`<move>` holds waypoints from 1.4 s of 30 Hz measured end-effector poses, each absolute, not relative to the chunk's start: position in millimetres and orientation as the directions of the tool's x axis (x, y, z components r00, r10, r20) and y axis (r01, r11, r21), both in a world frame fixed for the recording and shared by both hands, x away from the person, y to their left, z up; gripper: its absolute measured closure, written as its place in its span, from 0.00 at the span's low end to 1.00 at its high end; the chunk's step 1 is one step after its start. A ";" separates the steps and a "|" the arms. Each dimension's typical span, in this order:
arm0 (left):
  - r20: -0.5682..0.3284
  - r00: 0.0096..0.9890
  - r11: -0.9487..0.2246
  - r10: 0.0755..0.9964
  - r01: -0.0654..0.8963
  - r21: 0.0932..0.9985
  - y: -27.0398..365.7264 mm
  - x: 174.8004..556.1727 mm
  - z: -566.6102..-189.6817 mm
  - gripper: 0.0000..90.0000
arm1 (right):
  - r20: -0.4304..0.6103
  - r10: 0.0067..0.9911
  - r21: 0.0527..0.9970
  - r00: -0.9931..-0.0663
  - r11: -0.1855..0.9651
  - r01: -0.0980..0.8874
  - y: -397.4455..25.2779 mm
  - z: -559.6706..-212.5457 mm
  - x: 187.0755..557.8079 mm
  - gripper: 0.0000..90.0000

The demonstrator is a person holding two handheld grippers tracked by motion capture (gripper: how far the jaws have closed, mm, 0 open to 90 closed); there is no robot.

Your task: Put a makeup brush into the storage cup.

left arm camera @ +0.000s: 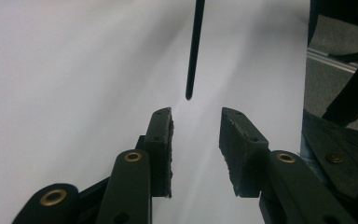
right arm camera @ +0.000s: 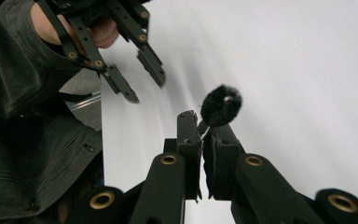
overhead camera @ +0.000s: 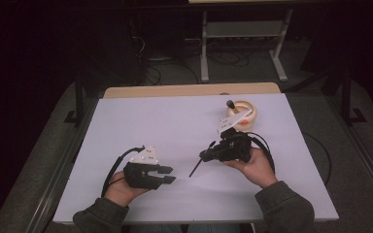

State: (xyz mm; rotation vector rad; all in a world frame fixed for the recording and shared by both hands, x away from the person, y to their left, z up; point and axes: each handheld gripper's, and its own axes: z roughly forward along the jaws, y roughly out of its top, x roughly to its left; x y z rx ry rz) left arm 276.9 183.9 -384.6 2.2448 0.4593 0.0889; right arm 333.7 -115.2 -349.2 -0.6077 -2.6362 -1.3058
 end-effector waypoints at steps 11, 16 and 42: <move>-0.081 0.922 -0.585 0.380 0.307 0.750 193.9 276.4 -385.2 0.70 | 0.268 0.350 0.706 -0.898 0.562 0.430 -124.7 -338.3 344.4 0.94; -0.082 0.918 -0.578 0.387 0.311 0.755 195.4 276.4 -384.3 0.69 | 0.265 0.366 0.705 -0.892 0.557 0.439 -130.6 -333.9 348.8 0.94; -0.073 0.911 -0.576 0.406 0.317 0.754 200.5 276.9 -381.3 0.64 | 0.222 0.535 0.704 -0.815 0.491 0.514 -186.4 -294.3 378.6 0.94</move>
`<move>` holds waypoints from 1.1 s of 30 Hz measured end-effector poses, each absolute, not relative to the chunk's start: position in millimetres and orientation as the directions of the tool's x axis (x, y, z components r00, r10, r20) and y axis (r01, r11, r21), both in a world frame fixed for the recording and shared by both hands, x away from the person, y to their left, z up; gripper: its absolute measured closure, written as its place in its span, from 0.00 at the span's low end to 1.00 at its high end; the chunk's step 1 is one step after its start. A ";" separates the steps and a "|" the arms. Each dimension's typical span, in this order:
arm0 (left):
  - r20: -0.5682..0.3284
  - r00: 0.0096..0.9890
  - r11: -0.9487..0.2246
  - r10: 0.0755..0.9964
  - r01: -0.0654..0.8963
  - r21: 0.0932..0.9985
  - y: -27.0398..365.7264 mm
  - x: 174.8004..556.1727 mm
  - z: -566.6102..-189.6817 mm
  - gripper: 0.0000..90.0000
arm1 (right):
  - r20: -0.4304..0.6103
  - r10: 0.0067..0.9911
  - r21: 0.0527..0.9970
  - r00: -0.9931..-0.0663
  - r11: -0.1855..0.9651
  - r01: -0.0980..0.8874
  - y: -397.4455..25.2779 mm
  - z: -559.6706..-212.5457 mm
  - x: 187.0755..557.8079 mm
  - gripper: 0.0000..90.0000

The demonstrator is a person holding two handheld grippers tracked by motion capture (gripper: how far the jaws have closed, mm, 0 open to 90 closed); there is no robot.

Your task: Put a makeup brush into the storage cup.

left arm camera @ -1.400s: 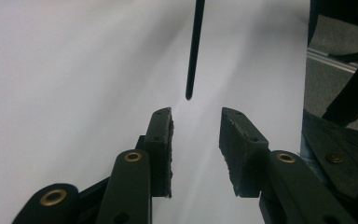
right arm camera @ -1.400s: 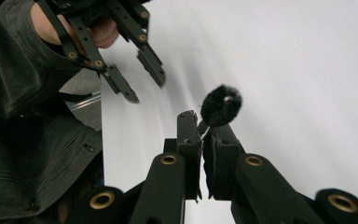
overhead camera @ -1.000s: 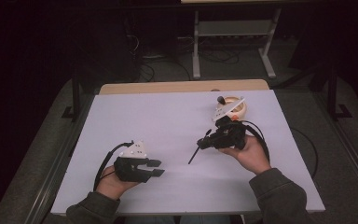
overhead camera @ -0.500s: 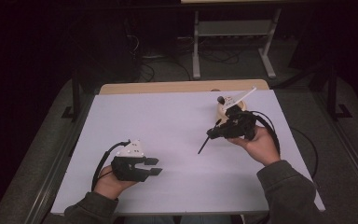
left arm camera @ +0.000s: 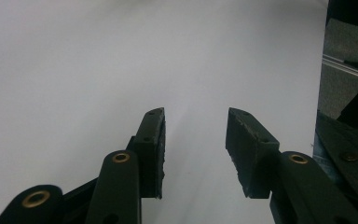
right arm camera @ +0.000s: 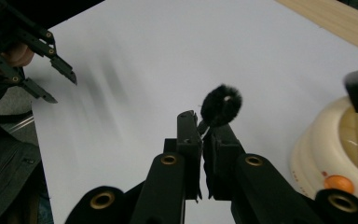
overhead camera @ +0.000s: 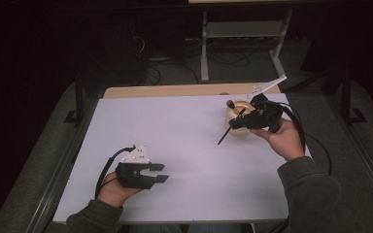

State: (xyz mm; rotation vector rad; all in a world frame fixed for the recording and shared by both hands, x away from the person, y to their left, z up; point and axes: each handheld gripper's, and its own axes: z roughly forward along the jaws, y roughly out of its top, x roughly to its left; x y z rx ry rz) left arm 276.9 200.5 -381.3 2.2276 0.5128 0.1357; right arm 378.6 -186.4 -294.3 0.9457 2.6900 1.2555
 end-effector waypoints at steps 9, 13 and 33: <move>-0.074 0.909 -0.568 0.410 0.318 0.759 201.4 276.4 -380.6 0.63 | 0.203 0.571 0.712 -0.795 0.471 0.521 -197.4 -278.6 384.4 0.94; -0.074 0.909 -0.563 0.410 0.316 0.764 202.3 276.6 -378.9 0.63 | 0.200 0.581 0.715 -0.789 0.464 0.523 -199.9 -272.4 386.5 0.94; -0.077 0.903 -0.544 0.424 0.321 0.776 207.1 276.5 -375.5 0.59 | 0.172 0.635 0.726 -0.753 0.435 0.533 -207.0 -242.0 401.7 0.94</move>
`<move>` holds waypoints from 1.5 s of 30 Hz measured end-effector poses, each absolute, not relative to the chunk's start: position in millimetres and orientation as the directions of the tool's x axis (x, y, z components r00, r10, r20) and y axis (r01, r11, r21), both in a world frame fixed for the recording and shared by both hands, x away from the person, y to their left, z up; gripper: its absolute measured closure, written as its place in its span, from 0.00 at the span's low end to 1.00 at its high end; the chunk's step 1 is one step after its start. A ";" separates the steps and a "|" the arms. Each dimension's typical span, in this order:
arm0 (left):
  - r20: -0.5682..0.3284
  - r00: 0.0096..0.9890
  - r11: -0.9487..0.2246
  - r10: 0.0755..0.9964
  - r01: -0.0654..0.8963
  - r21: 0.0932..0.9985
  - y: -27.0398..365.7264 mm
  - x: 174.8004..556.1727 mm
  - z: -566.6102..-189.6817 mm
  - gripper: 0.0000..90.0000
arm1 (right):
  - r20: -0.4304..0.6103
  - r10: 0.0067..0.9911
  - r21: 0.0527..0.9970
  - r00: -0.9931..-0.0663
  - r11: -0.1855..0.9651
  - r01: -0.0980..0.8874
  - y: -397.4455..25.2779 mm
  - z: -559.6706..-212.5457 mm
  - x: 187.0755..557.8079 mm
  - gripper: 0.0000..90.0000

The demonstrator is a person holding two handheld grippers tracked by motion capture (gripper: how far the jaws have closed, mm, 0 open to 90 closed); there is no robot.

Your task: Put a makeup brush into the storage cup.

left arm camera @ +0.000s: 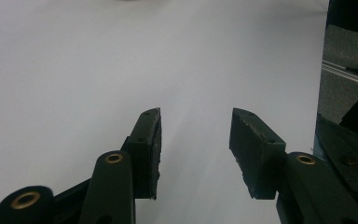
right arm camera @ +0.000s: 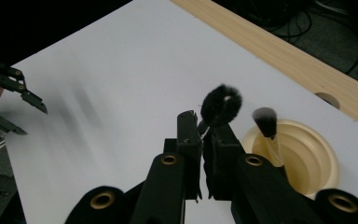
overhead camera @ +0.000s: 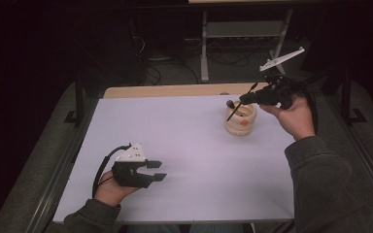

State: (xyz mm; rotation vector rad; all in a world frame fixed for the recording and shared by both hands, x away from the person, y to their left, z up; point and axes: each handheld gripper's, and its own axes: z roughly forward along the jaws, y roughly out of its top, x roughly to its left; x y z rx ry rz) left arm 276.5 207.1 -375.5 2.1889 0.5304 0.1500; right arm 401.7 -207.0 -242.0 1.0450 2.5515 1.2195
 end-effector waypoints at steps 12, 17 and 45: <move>-0.075 0.900 -0.543 0.430 0.324 0.775 208.2 277.3 -375.4 0.55 | 0.188 0.704 0.714 -0.685 0.380 0.587 -225.1 -243.0 413.7 0.94; -0.074 0.899 -0.541 0.431 0.323 0.776 207.4 276.5 -375.1 0.55 | 0.203 0.742 0.711 -0.639 0.337 0.617 -235.1 -246.1 420.4 0.94; -0.082 0.895 -0.532 0.439 0.333 0.779 207.7 278.9 -375.5 0.50 | 0.186 0.835 0.687 -0.518 0.267 0.676 -246.9 -265.6 439.0 0.94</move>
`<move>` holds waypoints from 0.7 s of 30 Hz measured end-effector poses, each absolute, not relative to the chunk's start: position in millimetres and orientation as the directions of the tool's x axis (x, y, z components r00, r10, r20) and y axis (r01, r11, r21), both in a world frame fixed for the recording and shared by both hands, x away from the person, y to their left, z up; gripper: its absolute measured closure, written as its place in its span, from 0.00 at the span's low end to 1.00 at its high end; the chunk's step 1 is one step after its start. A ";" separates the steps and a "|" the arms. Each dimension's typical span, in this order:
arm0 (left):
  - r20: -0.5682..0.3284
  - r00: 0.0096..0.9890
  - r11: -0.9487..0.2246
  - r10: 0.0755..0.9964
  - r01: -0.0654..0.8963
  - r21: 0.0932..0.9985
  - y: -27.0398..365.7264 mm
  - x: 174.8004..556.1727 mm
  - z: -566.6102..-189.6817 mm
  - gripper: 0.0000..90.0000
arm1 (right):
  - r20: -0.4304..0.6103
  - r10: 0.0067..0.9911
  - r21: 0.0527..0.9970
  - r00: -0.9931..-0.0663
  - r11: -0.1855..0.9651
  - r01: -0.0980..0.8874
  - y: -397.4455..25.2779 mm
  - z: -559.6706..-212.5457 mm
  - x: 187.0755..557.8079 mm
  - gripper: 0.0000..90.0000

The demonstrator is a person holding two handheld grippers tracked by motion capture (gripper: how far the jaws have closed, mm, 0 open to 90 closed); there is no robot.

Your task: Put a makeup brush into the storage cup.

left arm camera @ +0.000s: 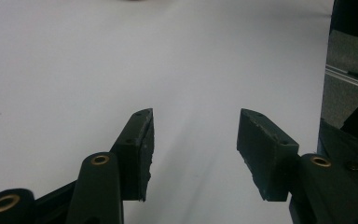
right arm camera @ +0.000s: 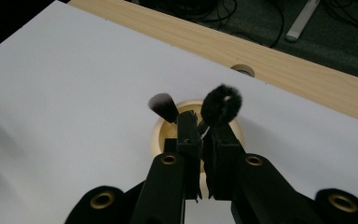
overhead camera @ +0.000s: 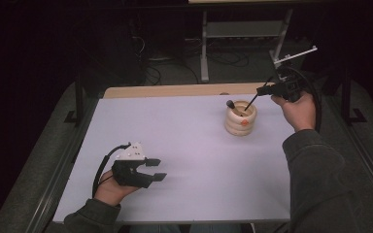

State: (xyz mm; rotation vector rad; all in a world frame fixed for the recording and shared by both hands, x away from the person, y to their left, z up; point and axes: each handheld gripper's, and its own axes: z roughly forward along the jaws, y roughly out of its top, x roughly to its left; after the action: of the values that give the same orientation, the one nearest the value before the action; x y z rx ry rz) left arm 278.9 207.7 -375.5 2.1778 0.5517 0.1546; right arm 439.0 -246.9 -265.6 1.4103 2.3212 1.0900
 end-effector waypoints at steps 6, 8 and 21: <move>-0.081 0.895 -0.539 0.439 0.334 0.773 208.3 279.9 -376.4 0.50 | 0.193 0.842 0.684 -0.504 0.252 0.684 -247.2 -273.6 443.5 0.94; -0.081 0.895 -0.540 0.439 0.334 0.773 208.6 280.0 -376.5 0.50 | 0.192 0.842 0.685 -0.504 0.252 0.683 -247.6 -274.6 443.9 0.94; -0.080 0.888 -0.526 0.453 0.339 0.780 210.4 279.2 -375.3 0.48 | 0.184 0.855 0.684 -0.485 0.243 0.688 -242.6 -285.0 447.3 0.94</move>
State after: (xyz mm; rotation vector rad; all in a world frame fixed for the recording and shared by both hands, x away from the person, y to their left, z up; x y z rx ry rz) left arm 279.2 210.4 -375.3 2.1724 0.5669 0.1656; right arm 447.3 -242.6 -285.0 1.4499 2.2864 1.0738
